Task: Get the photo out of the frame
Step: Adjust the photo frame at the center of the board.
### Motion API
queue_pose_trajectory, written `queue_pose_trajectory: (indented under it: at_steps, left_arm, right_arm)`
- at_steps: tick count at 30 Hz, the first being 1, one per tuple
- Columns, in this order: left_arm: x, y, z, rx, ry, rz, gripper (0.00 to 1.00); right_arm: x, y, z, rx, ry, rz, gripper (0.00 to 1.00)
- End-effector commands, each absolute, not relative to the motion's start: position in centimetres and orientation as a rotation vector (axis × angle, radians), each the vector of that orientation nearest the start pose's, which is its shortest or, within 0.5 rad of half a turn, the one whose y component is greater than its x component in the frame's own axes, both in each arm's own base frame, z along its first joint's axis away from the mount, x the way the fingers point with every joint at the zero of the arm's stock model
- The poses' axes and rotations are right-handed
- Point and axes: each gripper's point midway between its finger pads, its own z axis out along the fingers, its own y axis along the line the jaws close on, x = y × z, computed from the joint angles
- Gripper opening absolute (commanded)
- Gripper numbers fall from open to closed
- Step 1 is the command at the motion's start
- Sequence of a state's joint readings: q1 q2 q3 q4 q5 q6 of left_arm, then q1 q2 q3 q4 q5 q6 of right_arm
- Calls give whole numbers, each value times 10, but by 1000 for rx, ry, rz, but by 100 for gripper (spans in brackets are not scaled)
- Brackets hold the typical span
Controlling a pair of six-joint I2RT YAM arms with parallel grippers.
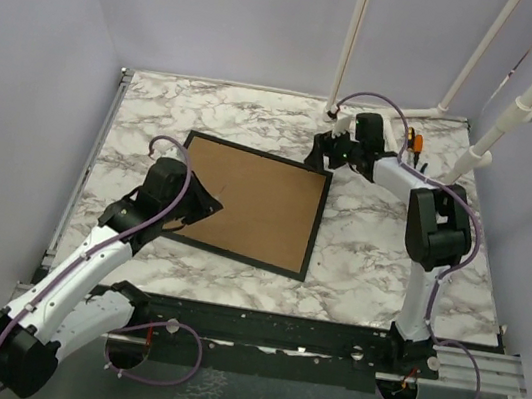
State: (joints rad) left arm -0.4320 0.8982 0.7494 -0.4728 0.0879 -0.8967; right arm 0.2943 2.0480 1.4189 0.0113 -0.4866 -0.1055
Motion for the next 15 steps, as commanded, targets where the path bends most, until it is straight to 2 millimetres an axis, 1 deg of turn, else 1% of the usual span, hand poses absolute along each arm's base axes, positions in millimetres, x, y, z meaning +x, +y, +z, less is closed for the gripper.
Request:
queue_pose_trajectory:
  at_steps: [1, 6, 8, 12, 15]
  left_arm:
    - [242, -141, 173, -619, 2227, -707, 0]
    - [243, -135, 173, -606, 2232, -657, 0]
    - [244, -133, 173, -610, 2230, -641, 0]
    - [246, -129, 170, -622, 2233, -612, 0]
    - [248, -126, 171, -621, 2237, -594, 0]
  right_arm:
    - [493, 238, 67, -865, 2062, 636, 73]
    - [499, 246, 53, -945, 2060, 620, 69]
    - [500, 252, 53, -967, 2046, 631, 68]
    - [495, 265, 45, -1038, 2041, 636, 66]
    - [493, 271, 36, -1066, 2056, 624, 64]
